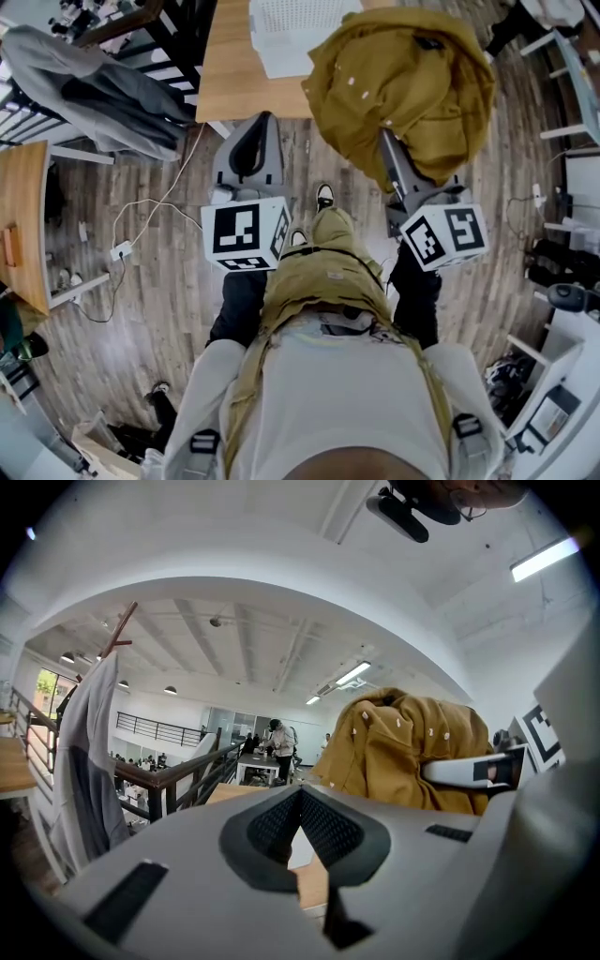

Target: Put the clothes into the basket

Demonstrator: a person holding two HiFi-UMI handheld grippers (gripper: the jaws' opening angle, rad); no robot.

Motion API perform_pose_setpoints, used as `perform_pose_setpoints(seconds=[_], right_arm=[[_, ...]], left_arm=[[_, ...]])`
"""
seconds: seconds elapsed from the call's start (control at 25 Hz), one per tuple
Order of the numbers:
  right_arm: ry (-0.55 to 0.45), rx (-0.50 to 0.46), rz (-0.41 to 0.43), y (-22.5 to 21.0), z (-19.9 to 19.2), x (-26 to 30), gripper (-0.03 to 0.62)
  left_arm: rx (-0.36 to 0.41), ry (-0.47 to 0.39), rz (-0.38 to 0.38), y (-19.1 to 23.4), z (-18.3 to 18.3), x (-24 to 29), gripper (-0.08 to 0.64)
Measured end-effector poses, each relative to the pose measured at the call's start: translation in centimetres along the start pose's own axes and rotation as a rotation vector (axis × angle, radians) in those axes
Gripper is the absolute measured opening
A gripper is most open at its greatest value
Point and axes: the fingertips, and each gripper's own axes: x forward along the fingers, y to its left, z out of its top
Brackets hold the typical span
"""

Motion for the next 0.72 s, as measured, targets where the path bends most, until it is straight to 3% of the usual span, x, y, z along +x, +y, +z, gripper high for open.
perform_pose_setpoints(seconds=[0.24, 0.72], right_arm=[[-0.002, 0.019, 0.019, -3.2, -0.7, 3.4, 0.227], [-0.060, -0.024, 0.126, -10.8, 3.4, 18.9, 0.227]], left_arm=[[0.017, 0.017, 0.032, 0.9, -0.7, 3.5, 0.000], [0.048, -0.045, 0.116, 5.6, 3.7, 19.0, 0.000]])
